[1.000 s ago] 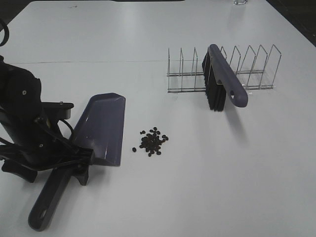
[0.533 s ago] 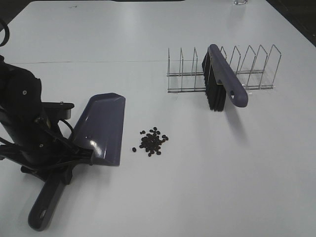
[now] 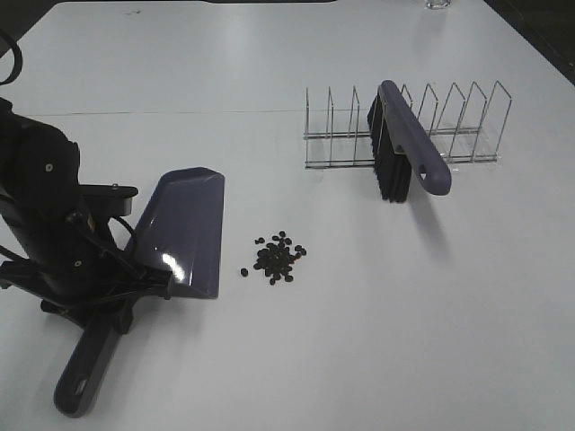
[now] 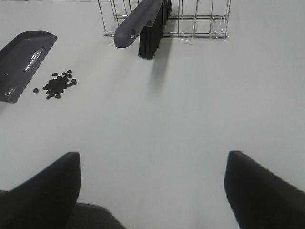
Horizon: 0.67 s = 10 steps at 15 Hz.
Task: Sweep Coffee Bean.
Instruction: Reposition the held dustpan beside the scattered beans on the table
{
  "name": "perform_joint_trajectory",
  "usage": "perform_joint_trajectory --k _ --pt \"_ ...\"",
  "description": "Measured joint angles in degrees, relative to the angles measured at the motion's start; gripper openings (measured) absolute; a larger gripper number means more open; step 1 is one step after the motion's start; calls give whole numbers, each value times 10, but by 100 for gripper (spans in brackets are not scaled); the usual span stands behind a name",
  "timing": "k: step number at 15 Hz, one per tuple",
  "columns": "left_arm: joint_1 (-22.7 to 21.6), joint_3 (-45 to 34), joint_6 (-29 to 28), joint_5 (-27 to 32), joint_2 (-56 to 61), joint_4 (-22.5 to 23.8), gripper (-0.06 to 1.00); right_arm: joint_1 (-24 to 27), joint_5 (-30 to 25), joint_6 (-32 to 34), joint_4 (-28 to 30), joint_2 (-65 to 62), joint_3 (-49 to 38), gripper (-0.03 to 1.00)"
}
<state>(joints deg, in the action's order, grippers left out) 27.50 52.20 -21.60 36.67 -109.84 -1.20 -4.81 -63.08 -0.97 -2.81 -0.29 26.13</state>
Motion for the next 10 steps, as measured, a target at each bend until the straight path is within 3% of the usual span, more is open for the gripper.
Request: perform_joint_trajectory --k 10 --pt "0 1 31 9 0 7 33 0 0 0 0 0 0 73"
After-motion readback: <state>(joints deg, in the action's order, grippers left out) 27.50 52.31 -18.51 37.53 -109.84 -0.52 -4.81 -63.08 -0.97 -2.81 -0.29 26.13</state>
